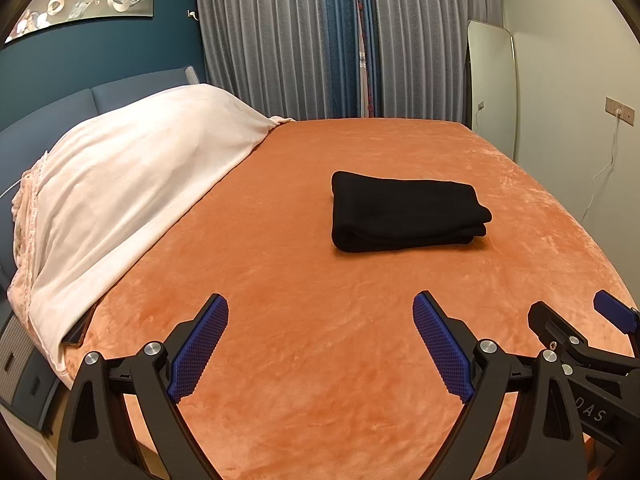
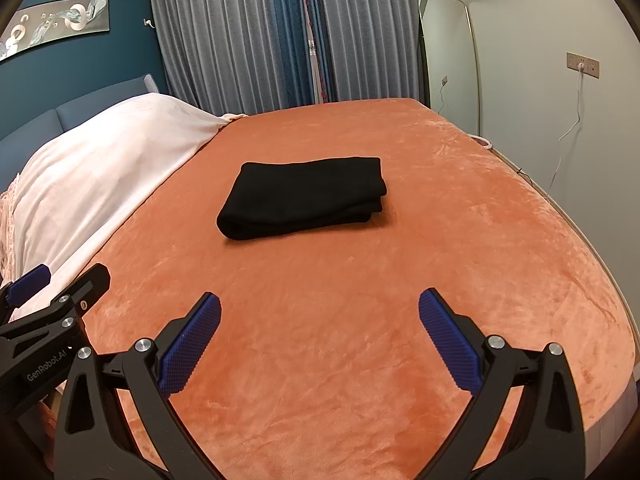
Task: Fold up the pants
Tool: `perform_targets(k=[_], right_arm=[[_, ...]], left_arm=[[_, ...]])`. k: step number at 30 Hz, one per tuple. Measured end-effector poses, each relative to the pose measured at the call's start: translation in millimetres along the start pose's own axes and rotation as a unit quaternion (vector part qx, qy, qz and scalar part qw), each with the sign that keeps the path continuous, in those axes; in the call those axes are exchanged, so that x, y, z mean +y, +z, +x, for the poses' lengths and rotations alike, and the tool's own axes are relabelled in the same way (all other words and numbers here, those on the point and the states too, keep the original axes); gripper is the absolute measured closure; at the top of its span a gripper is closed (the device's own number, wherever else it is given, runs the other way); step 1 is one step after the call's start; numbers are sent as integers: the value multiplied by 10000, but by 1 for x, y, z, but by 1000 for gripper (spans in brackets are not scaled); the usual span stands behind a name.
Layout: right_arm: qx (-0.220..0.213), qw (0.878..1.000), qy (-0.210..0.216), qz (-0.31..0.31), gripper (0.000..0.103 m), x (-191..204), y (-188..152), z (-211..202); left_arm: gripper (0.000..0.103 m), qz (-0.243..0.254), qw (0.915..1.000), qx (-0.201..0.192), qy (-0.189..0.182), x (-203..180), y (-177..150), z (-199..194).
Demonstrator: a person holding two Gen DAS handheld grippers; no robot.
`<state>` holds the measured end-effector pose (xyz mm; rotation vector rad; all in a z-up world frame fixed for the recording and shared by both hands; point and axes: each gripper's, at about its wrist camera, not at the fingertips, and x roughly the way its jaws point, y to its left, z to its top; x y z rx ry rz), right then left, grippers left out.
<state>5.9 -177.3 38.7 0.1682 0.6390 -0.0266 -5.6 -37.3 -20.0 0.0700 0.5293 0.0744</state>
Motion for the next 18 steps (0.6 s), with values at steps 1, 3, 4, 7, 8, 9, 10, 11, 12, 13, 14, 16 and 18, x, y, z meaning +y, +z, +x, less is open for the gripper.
perform_targets(k=[1, 3, 4, 7, 8, 9, 10, 11, 12, 13, 14, 16, 18], right_arm=[[-3, 10000, -1, 1, 6, 0, 0, 0], [-3, 10000, 3, 0, 6, 0, 0, 0], [0, 10000, -6, 3, 6, 1, 0, 0], [-2, 10000, -9, 7, 6, 1, 0, 0], [-3, 10000, 0, 6, 6, 1, 0, 0], [-8, 10000, -2, 5, 6, 1, 0, -1], [-4, 10000, -6, 4, 6, 1, 0, 0], [-5, 10000, -7, -3, 6, 1, 0, 0], [0, 10000, -7, -4, 6, 1, 0, 0], [-1, 10000, -5, -3, 6, 1, -1, 0], [0, 10000, 3, -6, 6, 1, -1, 0], [-3, 10000, -5, -9, 6, 2, -1, 0], [-5, 10000, 5, -10, 6, 2, -2, 0]], left_arm=[[12, -2, 10000, -1, 3, 0, 0, 0], [12, 1, 10000, -5, 7, 0, -1, -1], [12, 7, 10000, -9, -13, 0, -1, -1], [12, 32, 10000, -31, 5, 0, 0, -2], [12, 36, 10000, -45, 18, 1, 0, -2], [12, 39, 10000, -59, 29, 1, 1, -3], [12, 38, 10000, -70, 23, 0, 1, -4], [12, 38, 10000, -72, 7, 0, 1, -5], [12, 42, 10000, -70, -9, 0, 0, -5], [11, 47, 10000, -58, -29, 0, 0, -5], [11, 49, 10000, -55, -39, 0, 0, -5], [12, 56, 9999, -71, -79, 0, 0, -6], [11, 58, 9999, -79, -75, 1, 0, -7]])
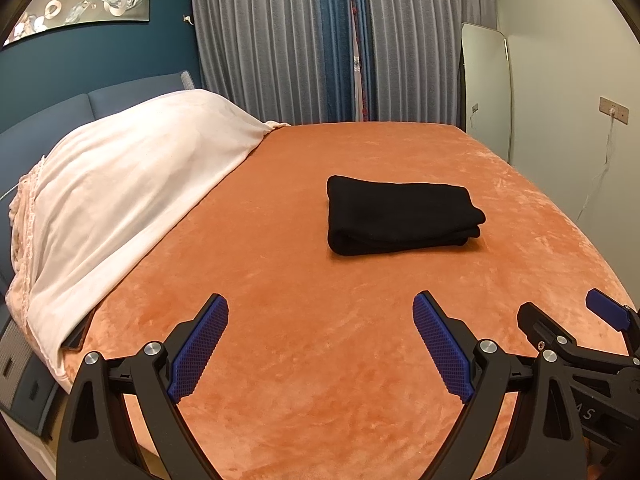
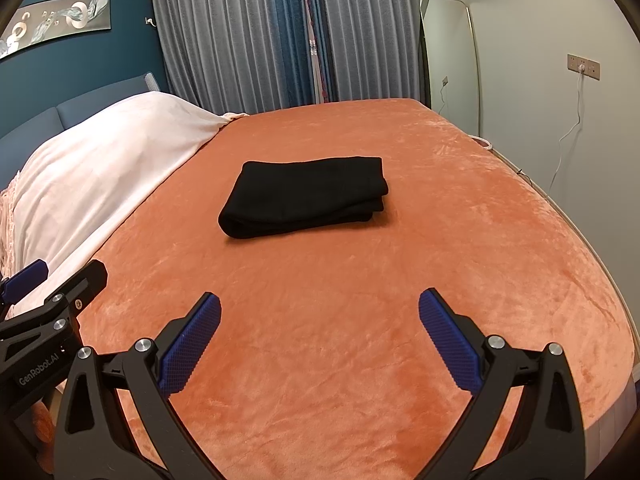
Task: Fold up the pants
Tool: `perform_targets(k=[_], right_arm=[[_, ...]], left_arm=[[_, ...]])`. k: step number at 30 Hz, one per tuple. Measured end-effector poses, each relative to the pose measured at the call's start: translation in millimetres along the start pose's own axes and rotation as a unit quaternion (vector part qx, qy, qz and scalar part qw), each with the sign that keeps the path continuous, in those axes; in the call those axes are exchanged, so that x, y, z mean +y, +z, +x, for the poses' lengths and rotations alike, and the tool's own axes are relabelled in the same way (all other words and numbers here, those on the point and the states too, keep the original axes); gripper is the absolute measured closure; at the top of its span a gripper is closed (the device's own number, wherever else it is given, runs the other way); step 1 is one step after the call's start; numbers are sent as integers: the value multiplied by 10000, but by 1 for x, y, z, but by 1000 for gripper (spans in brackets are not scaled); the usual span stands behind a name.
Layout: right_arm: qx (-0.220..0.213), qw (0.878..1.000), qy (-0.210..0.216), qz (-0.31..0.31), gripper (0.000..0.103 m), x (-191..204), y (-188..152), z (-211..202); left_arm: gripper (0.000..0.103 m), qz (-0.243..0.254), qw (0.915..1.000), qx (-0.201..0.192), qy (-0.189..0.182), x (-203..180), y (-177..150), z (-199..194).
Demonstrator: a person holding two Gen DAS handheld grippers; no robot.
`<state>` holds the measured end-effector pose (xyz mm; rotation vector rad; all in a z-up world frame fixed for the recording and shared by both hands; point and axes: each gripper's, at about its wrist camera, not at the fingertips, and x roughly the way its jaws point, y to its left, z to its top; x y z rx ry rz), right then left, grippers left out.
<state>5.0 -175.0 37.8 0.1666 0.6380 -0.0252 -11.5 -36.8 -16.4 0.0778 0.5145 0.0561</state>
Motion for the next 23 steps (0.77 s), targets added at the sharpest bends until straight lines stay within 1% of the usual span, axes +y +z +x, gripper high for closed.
perform_targets(k=[5, 7, 9, 11, 14, 16, 17, 19, 23], right_arm=[[3, 10000, -5, 0, 6, 2, -1, -1], [0, 10000, -18, 3, 6, 2, -1, -1], [1, 10000, -11, 13, 6, 1, -1, -1], [1, 10000, -34, 33, 6, 0, -2, -2], [2, 10000, -56, 70, 6, -3, -3, -3], [-2, 9999, -74, 81, 6, -4, -3, -3], [-2, 9999, -78, 90, 6, -5, -3, -4], [-7, 9999, -79, 104, 6, -6, -3, -4], [19, 9999, -73, 109, 6, -8, -3, -4]], left_arm=[[11, -38, 10000, 0, -58, 1, 0, -1], [11, -82, 9999, -65, -30, 1, -1, -2], [11, -126, 9997, -214, 32, 1, -3, -4], [11, -108, 9994, -316, -18, 2, -4, -6], [11, -51, 9994, -334, -53, 2, -4, -7], [11, -109, 9995, -263, 95, 4, -3, -6], [11, -170, 9996, -139, 171, 6, -3, -3], [11, -166, 9999, -32, -3, 7, -4, 0], [11, -120, 9999, 81, 60, 7, -7, 4]])
